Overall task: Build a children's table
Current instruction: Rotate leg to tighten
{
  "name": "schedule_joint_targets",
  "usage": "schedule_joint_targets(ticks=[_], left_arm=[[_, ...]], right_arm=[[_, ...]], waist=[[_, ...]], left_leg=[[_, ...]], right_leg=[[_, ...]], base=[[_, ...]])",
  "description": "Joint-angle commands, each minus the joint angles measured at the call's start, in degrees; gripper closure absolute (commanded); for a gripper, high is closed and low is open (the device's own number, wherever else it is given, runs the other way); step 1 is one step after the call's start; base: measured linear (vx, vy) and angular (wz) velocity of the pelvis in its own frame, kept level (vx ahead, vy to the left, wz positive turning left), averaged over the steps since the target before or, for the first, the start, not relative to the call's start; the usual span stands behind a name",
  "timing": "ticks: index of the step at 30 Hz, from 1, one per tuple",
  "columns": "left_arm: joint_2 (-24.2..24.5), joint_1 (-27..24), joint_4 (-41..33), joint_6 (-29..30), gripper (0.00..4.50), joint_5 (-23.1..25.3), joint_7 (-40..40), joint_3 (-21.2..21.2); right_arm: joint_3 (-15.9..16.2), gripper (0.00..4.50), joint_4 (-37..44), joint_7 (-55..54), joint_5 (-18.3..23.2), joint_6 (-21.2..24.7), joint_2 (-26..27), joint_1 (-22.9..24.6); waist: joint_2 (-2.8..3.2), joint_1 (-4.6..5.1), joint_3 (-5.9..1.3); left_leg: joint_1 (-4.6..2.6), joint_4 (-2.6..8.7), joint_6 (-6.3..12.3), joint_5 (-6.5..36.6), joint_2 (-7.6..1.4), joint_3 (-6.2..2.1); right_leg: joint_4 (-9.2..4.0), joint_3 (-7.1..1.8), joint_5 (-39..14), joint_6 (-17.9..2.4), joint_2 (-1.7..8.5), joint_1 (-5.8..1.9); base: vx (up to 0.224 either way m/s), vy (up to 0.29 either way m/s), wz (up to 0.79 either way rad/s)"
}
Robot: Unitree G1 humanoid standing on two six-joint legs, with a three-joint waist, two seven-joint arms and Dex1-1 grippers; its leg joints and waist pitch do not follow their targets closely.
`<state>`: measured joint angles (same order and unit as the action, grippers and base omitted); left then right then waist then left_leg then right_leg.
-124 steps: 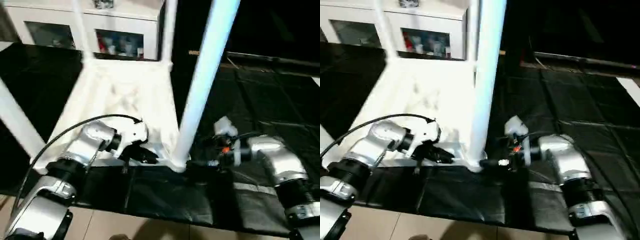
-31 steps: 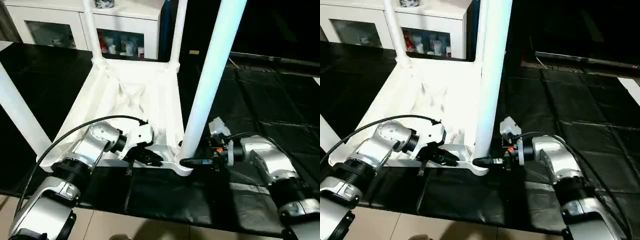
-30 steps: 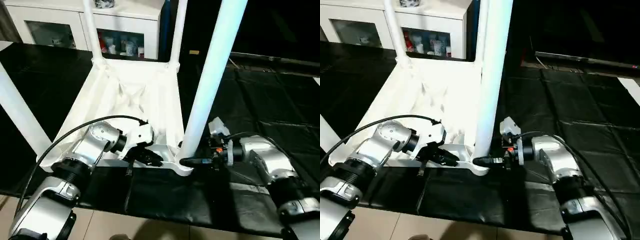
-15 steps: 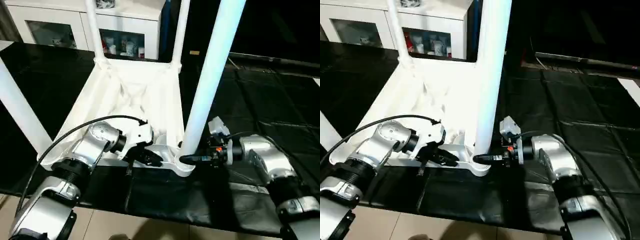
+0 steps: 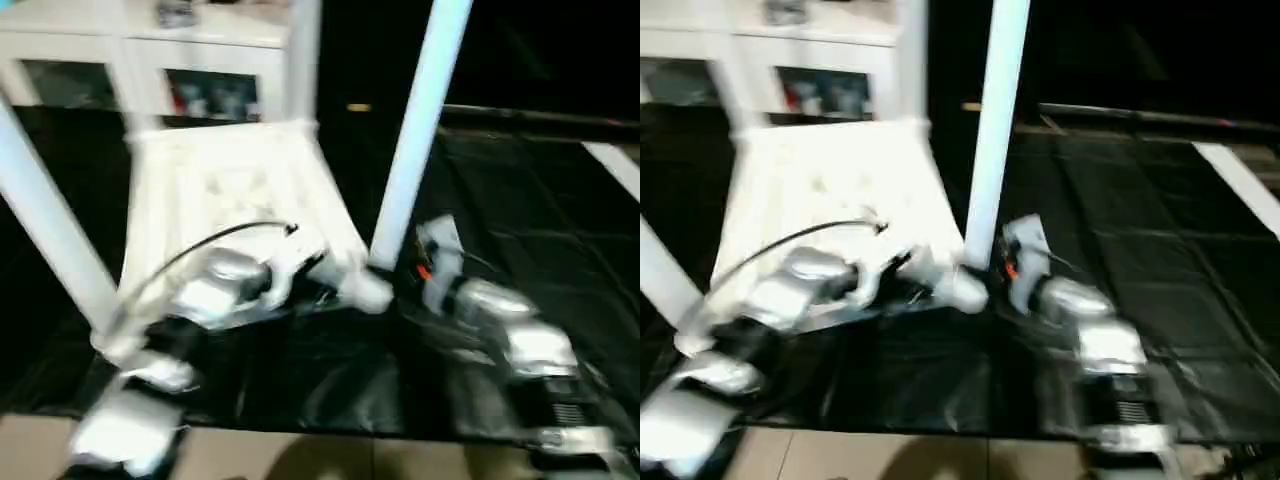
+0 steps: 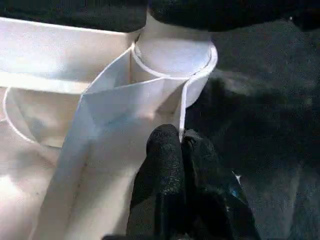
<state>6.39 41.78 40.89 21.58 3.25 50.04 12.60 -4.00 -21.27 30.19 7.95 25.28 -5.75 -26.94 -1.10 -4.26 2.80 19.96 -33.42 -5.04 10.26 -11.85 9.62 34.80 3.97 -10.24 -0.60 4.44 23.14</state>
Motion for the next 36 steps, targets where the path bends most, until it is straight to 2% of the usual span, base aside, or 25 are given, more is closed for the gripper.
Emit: schedule_joint_targets(ticks=[1,2,3,5,7,9,11,13,14,15,16,17,18,19,20,22,23,25,26,28,31,32,35,36], left_arm=[[-5.3,4.0,-1.8,-1.5,4.5,-1.9,-2.9,0.4],[-5.2,4.0,-1.6,-1.9,4.5,-1.5,-3.3,0.6],[-4.9,3.9,-1.5,-2.4,4.5,-1.1,-3.1,1.0],[-3.5,3.3,-1.8,-3.5,4.5,0.1,-2.0,1.8],[-2.1,2.7,-2.2,-4.5,4.5,0.5,0.0,2.5],[-0.9,2.3,-2.6,-5.7,4.5,0.8,1.8,3.1],[1.7,1.9,-2.6,-8.4,4.5,2.3,4.8,5.0],[2.9,1.7,-2.5,-10.2,4.5,2.8,6.6,5.9],[4.0,1.6,-2.1,-10.3,4.5,2.2,8.9,5.7],[4.2,1.7,-2.0,-10.2,4.5,2.0,9.2,5.6],[5.4,1.6,-1.4,-13.1,4.5,1.8,12.0,5.9],[6.6,1.7,-0.6,-16.2,4.5,3.4,12.8,7.4],[8.9,1.8,0.9,-21.9,4.5,6.4,14.0,10.1],[10.5,1.9,2.1,-25.1,4.5,8.1,16.1,11.9],[11.4,2.1,3.1,-26.0,4.5,8.6,17.2,12.4],[11.9,2.5,4.6,-27.7,4.5,7.4,19.7,11.9],[12.0,2.6,5.1,-28.1,4.5,6.6,20.5,11.4],[12.6,3.3,6.7,-31.0,4.5,5.8,22.5,10.8],[12.7,3.5,7.3,-31.5,4.5,5.5,22.9,10.6],[13.3,4.0,9.0,-33.5,4.5,5.7,22.7,10.6],[14.1,4.3,10.3,-35.3,4.5,4.9,23.7,10.0],[14.3,3.7,9.2,-34.6,4.5,4.1,24.4,9.5],[14.4,2.6,7.5,-33.6,4.5,2.9,23.9,8.3],[14.5,1.6,5.6,-32.6,4.5,1.0,24.3,6.7]], right_arm=[[7.4,2.46,-1.8,2.7,1.8,5.6,6.2,0.2],[6.8,2.46,-2.1,1.9,2.1,5.9,6.4,0.1],[6.4,2.12,-2.1,1.4,2.2,6.2,6.3,0.1],[6.5,1.78,-0.5,1.0,1.0,6.7,5.7,1.0],[6.8,1.72,0.8,1.9,0.4,6.2,4.6,1.9],[7.2,1.33,1.9,3.1,0.3,5.0,3.3,2.9],[5.9,1.29,3.5,4.8,1.9,4.8,1.2,4.5],[6.0,1.13,4.5,7.1,2.6,4.0,-0.1,5.3],[6.6,0.98,6.7,12.1,3.8,3.0,-3.3,7.1],[6.7,0.88,7.1,12.9,4.1,2.9,-3.8,7.5],[7.4,0.83,9.0,17.9,4.8,1.2,-7.3,9.3],[7.2,0.77,9.8,19.7,5.3,0.9,-8.7,10.0],[6.7,0.66,11.2,22.8,6.1,0.6,-11.2,11.4],[5.6,0.66,12.4,25.2,7.3,0.6,-13.1,12.4],[4.3,0.53,13.3,27.0,8.3,0.9,-14.5,13.2],[1.3,0.36,14.4,30.0,10.5,1.3,-17.0,14.5],[0.1,0.3,14.8,30.9,11.4,1.4,-17.9,15.0],[-3.3,0.21,14.8,31.6,13.5,1.1,-20.5,16.1],[-4.0,0.03,14.8,31.6,14.3,1.0,-21.0,16.3],[-5.7,0.03,15.4,30.5,15.5,1.4,-21.3,16.7],[-7.7,0.03,17.1,28.4,16.7,2.0,-21.0,17.6],[-8.0,0.03,17.8,26.6,16.4,1.9,-20.2,17.9],[-8.3,0.03,18.7,23.4,15.5,1.6,-18.7,18.0],[-8.5,0.03,19.2,19.5,14.9,2.1,-17.1,17.5]], waist=[[0.15,-0.31,-3.08],[0.19,-0.37,-3.25],[0.23,-0.41,-3.33],[0.08,-0.43,-3.27],[0.15,-0.63,-3.27],[0.21,-0.81,-3.35],[0.32,-0.98,-3.48],[0.4,-0.94,-3.49],[0.67,-1.15,-3.42],[0.49,-1.26,-3.42],[0.73,-1.42,-3.49],[0.8,-1.54,-3.58],[0.72,-1.96,-3.61],[0.7,-2.04,-3.55],[0.97,-2.24,-3.57],[0.86,-2.37,-3.48],[0.72,-2.59,-3.43],[0.72,-2.78,-3.41],[0.79,-2.97,-3.45],[0.73,-3.07,-3.44],[0.7,-3.21,-3.61],[0.43,-3.18,-3.68],[0.58,-2.89,-3.73],[0.53,-2.65,-3.69]], left_leg=[[0.09,4.59,-0.45,17.7,-0.63,-0.57],[0.07,4.52,0.03,16.5,-0.65,-0.38],[0.14,4.56,0.26,15.5,-0.69,-0.31],[0.2,4.54,0.6,14.6,-0.66,-0.15],[0.18,4.56,0.75,14.0,-0.7,-0.09],[0.17,4.59,0.56,13.6,-0.79,-0.1],[0.13,4.66,0.73,13.1,-0.91,-0.14],[0.17,4.69,0.71,12.3,-0.96,-0.09],[0.01,4.67,0.98,12.4,-1.01,-0.08],[-0.03,4.54,1.36,12.5,-1.06,0.07],[-0.17,4.52,1.52,12.6,-1.1,0.09],[-0.16,4.37,1.87,12.1,-1.09,0.18],[-0.21,4.37,2.65,11.9,-1.25,0.06],[-0.15,4.37,3.01,11.9,-1.16,0.06],[-0.02,4.39,3.04,11.9,-1.2,0.03],[0.11,4.37,2.83,12.2,-1.2,0.11],[-0.04,4.26,2.61,12.9,-1.2,0.29],[-0.17,4.26,2.4,12.7,-1.27,0.29],[-0.12,4.2,2.26,12.2,-1.3,0.29],[0.03,4.12,2.34,11.9,-1.14,0.34],[0.07,4.03,2.44,10.6,-1.1,0.35],[0.12,4.05,2.39,9.9,-1.21,0.34],[0.17,4.09,2.08,9.2,-1.24,0.28],[0.15,4.06,2.05,9.5,-1.15,0.35]], right_leg=[[-6.24,-2.05,-27.1,-5.7,3.48,-2.41],[-5.91,-2.28,-23.0,-6.8,3.37,-2.44],[-5.62,-2.34,-20.3,-7.7,3.33,-2.6],[-5.5,-2.38,-18.2,-8.4,3.24,-2.75],[-5.39,-2.49,-17.7,-8.4,3.35,-2.77],[-5.3,-2.52,-16.6,-8.7,3.41,-2.91],[-5.16,-2.56,-14.7,-8.9,3.44,-3.07],[-4.93,-2.56,-12.7,-9.5,3.43,-3.16],[-4.96,-2.52,-12.3,-9.8,3.47,-3.21],[-5.0,-2.57,-11.4,-10.0,3.4,-3.26],[-4.98,-2.6,-11.0,-10.4,3.46,-3.15],[-4.74,-2.66,-9.3,-11.1,3.44,-3.22],[-4.81,-2.62,-7.6,-11.0,3.33,-3.33],[-4.84,-2.64,-7.3,-10.9,3.26,-3.4],[-4.53,-2.58,-6.4,-11.3,3.3,-3.54],[-4.56,-2.41,-7.8,-11.4,3.4,-3.65],[-4.93,-2.42,-10.5,-11.2,3.55,-3.57],[-4.97,-2.45,-12.4,-11.2,3.59,-3.43],[-4.88,-2.5,-12.6,-11.2,3.68,-3.43],[-4.97,-2.39,-13.1,-10.9,3.58,-3.42],[-4.8,-2.33,-12.3,-10.5,3.52,-3.47],[-4.68,-2.38,-11.6,-10.6,3.63,-3.49],[-4.41,-2.29,-10.8,-11.1,3.65,-3.37],[-4.51,-2.28,-11.1,-11.2,3.54,-3.28]], base=[[0.0,0.0,0.0],[0.0,0.0,0.0],[0.0,0.0,0.0],[0.0,0.0,0.0],[0.0,0.0,0.0],[0.0,0.0,0.0],[0.0,0.0,0.0],[0.0,0.0,0.0],[0.0,0.0,0.0],[0.0,0.0,0.0],[0.0,0.0,0.0],[0.0,0.0,0.0],[0.0,0.0,0.0],[0.0,0.0,0.0],[0.0,0.0,0.0],[0.0,0.0,0.0],[0.0,0.0,0.0],[0.0,0.0,0.0],[0.0,0.0,0.0],[0.0,0.0,0.0],[0.0,0.0,0.0],[0.0,0.0,0.0],[0.0,0.0,0.0],[0.0,0.0,0.0]])
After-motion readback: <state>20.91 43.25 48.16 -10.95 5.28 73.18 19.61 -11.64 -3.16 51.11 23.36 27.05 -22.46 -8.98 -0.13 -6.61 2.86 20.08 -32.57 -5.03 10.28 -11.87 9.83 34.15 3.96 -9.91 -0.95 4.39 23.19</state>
